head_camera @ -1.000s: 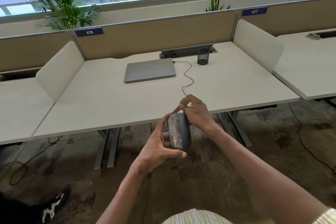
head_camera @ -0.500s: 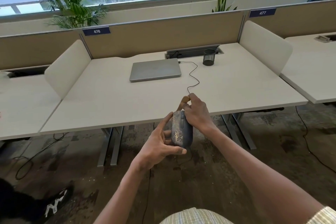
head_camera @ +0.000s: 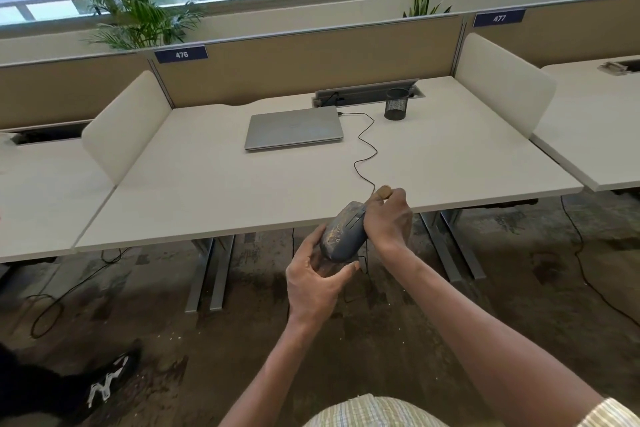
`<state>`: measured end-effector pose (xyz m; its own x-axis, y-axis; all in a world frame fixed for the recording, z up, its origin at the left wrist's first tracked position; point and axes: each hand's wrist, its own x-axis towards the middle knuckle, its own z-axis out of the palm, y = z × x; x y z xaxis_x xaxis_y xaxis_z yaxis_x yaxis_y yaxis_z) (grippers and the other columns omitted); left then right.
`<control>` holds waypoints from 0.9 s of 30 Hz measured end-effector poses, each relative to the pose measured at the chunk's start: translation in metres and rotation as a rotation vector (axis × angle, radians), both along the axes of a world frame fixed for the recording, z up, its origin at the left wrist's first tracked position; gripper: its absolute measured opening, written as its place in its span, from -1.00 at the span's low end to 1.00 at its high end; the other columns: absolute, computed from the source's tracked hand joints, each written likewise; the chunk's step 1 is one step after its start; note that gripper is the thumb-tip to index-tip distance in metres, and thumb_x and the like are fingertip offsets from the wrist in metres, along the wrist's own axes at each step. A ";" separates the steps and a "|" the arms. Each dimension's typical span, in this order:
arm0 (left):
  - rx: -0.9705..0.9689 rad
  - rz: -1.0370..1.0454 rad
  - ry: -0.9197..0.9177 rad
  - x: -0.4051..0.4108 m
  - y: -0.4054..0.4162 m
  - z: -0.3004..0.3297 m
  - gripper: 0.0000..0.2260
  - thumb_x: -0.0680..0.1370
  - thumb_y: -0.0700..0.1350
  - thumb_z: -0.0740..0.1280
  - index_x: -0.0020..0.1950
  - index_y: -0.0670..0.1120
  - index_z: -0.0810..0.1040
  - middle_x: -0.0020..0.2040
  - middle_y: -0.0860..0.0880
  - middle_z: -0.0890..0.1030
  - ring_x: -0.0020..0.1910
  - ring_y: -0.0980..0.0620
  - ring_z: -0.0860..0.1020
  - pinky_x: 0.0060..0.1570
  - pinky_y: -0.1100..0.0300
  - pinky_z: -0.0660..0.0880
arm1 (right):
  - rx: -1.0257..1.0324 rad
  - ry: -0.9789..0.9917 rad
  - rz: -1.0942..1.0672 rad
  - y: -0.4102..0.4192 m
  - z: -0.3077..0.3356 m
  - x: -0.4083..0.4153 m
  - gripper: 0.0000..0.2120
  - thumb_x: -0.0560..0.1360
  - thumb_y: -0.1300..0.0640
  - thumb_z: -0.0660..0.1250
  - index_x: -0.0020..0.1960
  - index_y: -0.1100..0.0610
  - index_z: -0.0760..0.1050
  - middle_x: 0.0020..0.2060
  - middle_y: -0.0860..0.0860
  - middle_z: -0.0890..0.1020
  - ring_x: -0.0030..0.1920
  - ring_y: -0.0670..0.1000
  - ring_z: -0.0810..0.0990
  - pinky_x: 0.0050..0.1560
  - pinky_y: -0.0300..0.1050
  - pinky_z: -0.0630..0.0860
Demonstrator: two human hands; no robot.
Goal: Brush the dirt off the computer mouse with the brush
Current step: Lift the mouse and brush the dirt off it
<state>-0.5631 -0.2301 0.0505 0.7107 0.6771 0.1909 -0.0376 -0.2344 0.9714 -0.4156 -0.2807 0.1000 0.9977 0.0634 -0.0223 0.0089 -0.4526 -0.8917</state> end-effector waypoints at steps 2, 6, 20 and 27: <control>0.039 0.035 0.000 0.002 -0.005 -0.001 -0.25 0.36 -0.17 0.67 0.49 -0.15 0.46 0.28 -0.04 0.62 0.22 0.24 0.64 0.15 0.34 0.59 | 0.014 0.017 -0.021 -0.002 -0.002 -0.001 -0.78 0.65 0.05 0.07 0.06 0.19 0.37 -0.05 0.21 0.60 -0.09 0.24 0.54 -0.14 0.09 0.51; 0.063 0.082 0.002 0.006 -0.010 -0.005 -0.25 0.36 -0.15 0.68 0.49 -0.17 0.47 0.28 -0.05 0.63 0.21 0.16 0.66 0.18 0.25 0.61 | 0.022 0.030 -0.057 -0.008 -0.005 -0.001 -0.77 0.65 0.07 0.11 0.11 0.22 0.40 -0.03 0.21 0.60 -0.12 0.20 0.50 -0.19 0.00 0.39; -0.061 0.103 -0.053 0.006 -0.018 -0.014 -0.33 0.42 -0.28 0.60 0.50 -0.14 0.46 0.28 -0.11 0.66 0.21 0.08 0.68 0.19 0.14 0.64 | 0.038 0.045 -0.104 -0.014 -0.004 -0.008 -0.73 0.65 0.07 0.13 0.18 0.26 0.43 0.02 0.22 0.61 -0.08 0.19 0.51 -0.18 -0.03 0.36; -0.209 0.027 -0.076 0.003 -0.019 -0.011 -0.27 0.38 -0.16 0.62 0.50 0.01 0.43 0.26 -0.17 0.68 0.20 -0.04 0.70 0.22 -0.13 0.63 | 0.068 0.059 -0.107 -0.016 -0.003 -0.011 -0.77 0.65 0.09 0.13 0.13 0.24 0.42 0.00 0.21 0.61 -0.13 0.16 0.47 -0.18 -0.01 0.38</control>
